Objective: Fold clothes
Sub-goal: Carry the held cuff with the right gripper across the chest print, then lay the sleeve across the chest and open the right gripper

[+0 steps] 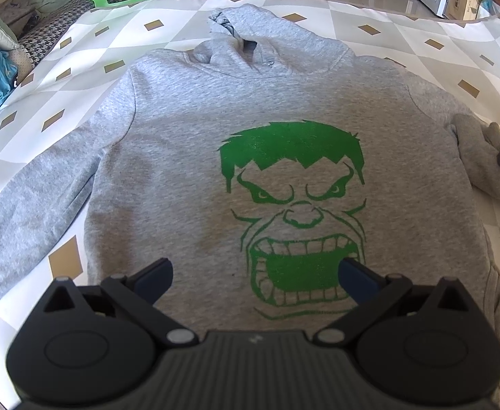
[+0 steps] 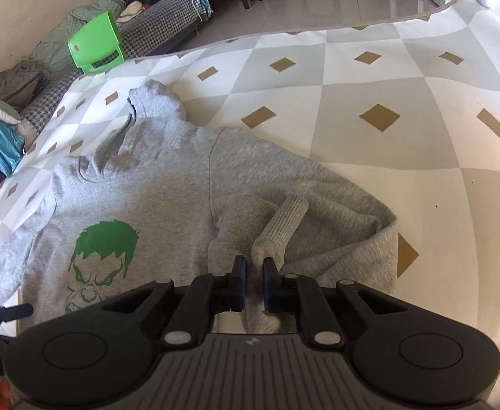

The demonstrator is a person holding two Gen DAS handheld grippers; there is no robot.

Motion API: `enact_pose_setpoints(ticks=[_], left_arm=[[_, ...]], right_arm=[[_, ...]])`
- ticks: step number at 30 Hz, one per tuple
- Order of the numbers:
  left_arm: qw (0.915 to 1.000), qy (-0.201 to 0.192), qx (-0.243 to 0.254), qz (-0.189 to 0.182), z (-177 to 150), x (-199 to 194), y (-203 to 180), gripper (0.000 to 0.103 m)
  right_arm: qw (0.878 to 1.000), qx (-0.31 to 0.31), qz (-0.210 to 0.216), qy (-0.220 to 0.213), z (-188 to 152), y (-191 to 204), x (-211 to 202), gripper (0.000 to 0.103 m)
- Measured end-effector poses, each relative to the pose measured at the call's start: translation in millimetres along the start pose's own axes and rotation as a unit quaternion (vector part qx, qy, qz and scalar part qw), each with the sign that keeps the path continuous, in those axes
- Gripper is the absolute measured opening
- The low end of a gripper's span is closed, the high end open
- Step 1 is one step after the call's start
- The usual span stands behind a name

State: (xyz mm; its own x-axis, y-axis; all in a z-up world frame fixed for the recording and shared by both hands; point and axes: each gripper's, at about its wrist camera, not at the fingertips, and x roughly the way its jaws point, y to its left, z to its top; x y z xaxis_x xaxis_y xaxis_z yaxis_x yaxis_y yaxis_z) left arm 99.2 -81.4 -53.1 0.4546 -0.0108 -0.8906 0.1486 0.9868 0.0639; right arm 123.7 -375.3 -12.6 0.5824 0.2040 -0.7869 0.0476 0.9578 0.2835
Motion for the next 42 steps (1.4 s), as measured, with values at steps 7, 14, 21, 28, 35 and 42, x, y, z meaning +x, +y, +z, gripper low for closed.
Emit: enact_pose_setpoints(ticks=[7,14,21,28,35,42], left_arm=[[1.0000,-0.003,-0.001,0.000,-1,-4,3,0.103],[0.9999,-0.003,-0.014,0.005,-2,-5,15,0.103],[0.9995,-0.004,-0.030,0.010,-3,-7,29,0.103],[0.9983,0.011,-0.057,0.012,-7,-5,52,0.103],[0.9948,0.018,-0.100,0.014,-7,-6,77,0.103],[0.9946,0.021,-0.101,0.012,-7,-6,81,0.103]], right_arm=[[0.991,0.047,0.054,-0.117,36,23,-40,0.010],[0.977,0.036,0.121,-0.172,52,66,-53,0.010],[0.962,0.014,0.198,-0.187,56,115,-46,0.010],[0.959,-0.034,0.233,-0.159,49,175,-20,0.010],[0.980,-0.115,0.124,-0.103,32,190,24,0.019],[0.980,-0.184,0.057,-0.047,7,186,64,0.044]])
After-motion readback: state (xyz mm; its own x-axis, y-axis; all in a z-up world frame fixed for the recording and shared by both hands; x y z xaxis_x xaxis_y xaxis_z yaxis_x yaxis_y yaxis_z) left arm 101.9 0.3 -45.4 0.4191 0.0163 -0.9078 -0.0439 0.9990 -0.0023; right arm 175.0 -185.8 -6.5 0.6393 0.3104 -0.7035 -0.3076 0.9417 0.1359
